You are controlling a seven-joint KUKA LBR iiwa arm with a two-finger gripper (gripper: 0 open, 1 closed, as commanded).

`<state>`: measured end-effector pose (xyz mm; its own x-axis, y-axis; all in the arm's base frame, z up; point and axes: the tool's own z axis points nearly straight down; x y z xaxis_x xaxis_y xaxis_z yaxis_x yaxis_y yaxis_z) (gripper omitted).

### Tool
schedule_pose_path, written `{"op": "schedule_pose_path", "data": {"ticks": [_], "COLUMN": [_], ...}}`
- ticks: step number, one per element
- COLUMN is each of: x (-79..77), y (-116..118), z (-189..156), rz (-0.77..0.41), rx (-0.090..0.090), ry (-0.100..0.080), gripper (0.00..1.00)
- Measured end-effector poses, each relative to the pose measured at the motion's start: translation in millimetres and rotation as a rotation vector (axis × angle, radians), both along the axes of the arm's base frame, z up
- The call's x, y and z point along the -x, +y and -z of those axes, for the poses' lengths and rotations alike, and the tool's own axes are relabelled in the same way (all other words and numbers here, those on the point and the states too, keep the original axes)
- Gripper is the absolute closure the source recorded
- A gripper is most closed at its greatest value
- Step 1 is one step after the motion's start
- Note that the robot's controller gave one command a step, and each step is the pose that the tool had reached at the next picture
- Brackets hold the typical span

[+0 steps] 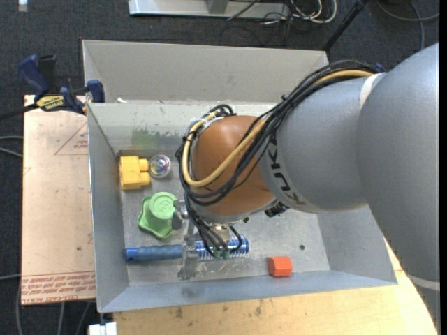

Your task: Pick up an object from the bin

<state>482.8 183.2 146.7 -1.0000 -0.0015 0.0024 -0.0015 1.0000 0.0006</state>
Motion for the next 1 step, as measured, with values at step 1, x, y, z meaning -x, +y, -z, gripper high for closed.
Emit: {"op": "schedule_pose_path", "data": {"ticks": [1], "x": [-24.4], "y": [-17.6], "z": [81.4], "rz": [0.021], "rx": [0.002], "ry": [0.003], "gripper": [0.0]}}
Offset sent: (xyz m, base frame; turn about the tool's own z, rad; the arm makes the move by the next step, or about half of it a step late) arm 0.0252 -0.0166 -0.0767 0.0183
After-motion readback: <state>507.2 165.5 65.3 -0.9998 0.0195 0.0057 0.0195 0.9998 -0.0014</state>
